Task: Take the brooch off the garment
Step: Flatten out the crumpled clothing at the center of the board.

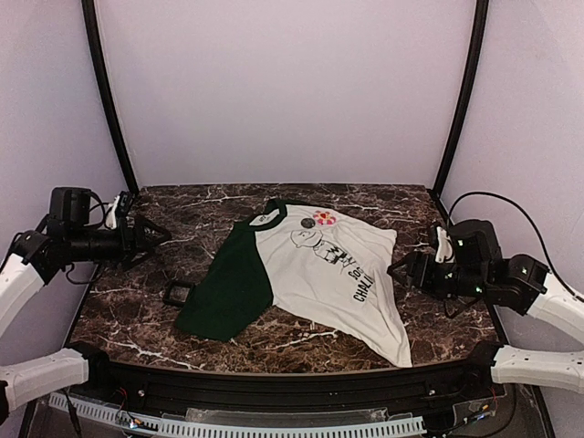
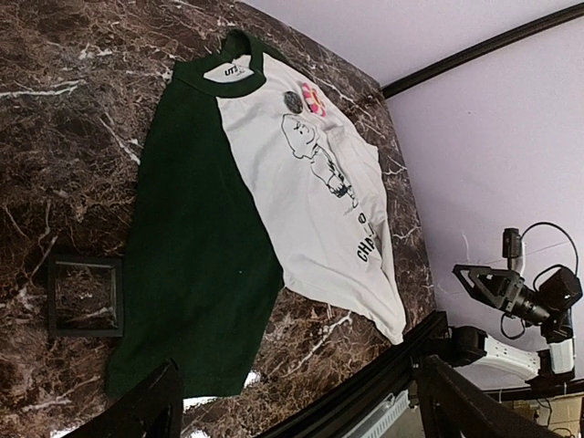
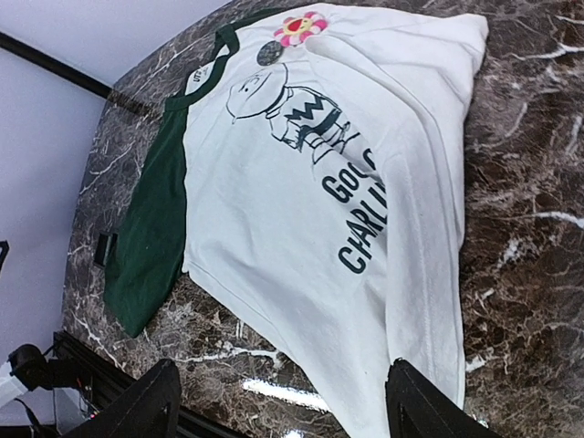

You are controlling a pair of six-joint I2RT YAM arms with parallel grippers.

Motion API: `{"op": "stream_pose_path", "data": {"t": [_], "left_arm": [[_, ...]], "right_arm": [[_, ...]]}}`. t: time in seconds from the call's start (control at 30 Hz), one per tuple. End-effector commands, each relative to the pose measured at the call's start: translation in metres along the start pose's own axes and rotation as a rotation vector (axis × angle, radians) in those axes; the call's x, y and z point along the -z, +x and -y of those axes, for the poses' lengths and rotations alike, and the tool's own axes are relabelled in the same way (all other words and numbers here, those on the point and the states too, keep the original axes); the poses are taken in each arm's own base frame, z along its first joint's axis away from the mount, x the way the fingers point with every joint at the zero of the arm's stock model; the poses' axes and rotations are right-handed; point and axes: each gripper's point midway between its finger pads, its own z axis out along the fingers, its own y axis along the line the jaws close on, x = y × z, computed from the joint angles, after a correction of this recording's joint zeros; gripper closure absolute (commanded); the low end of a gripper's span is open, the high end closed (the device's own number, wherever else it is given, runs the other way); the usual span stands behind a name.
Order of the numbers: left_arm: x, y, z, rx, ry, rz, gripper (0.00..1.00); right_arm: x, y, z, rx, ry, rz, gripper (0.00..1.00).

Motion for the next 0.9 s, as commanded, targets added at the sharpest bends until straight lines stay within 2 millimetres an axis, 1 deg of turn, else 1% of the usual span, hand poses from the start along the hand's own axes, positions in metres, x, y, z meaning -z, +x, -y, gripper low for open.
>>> {"op": "stream_pose_path", "data": {"t": [0.0,0.1,0.2,0.23,0.27,0.3,0.37,0.5,0.57,0.6,0.7,0.73,0.8,0.87], "left_arm": [[-0.018,-0.015,-0.018,-0.064,-0.097,-0.015,0.09],[-0.029,-0.024,-0.026,-0.077,-0.125,0.002,0.09],[-0.044,-0.025,-0.034,-0.086,-0.155,0.01,0.08],[-0.049,-0.021,-0.036,-0.088,-0.162,-0.001,0.08],[-0.054,-0.022,-0.04,-0.092,-0.184,0.003,0.08],[-0.059,-0.018,-0.04,-0.095,-0.187,-0.007,0.08],[-0.067,-0.017,-0.045,-0.087,-0.199,-0.009,0.08],[-0.079,-0.018,-0.043,-0.069,-0.172,0.004,0.08],[-0.082,-0.019,-0.041,-0.067,-0.166,0.01,0.08],[-0.083,-0.02,-0.041,-0.067,-0.165,0.012,0.08],[-0.086,-0.016,-0.044,-0.066,-0.175,0.002,0.08],[-0.086,-0.015,-0.045,-0.065,-0.181,0.0,0.08],[-0.087,-0.013,-0.047,-0.059,-0.188,-0.004,0.08],[-0.088,-0.009,-0.051,-0.047,-0.192,-0.008,0.08]], "right_arm": [[-0.017,-0.013,-0.039,0.14,-0.043,0.045,0.23],[-0.042,-0.004,-0.063,0.212,-0.067,0.02,0.22],[-0.068,0.005,-0.081,0.271,-0.066,-0.011,0.21],[-0.079,0.007,-0.083,0.288,-0.05,-0.021,0.21],[-0.089,0.007,-0.084,0.3,-0.025,-0.024,0.21],[-0.099,0.006,-0.083,0.314,0.007,-0.025,0.2],[-0.121,0.003,-0.082,0.34,0.073,-0.022,0.19],[-0.17,0.0,-0.082,0.41,0.168,-0.044,0.17],[-0.195,-0.005,-0.081,0.427,0.197,-0.057,0.17],[-0.206,-0.014,-0.084,0.426,0.199,-0.052,0.17],[-0.234,-0.024,-0.087,0.443,0.189,-0.064,0.19],[-0.245,-0.025,-0.085,0.45,0.189,-0.071,0.2],[-0.259,-0.03,-0.087,0.457,0.176,-0.075,0.22],[-0.272,-0.031,-0.086,0.458,0.163,-0.09,0.26]]}}
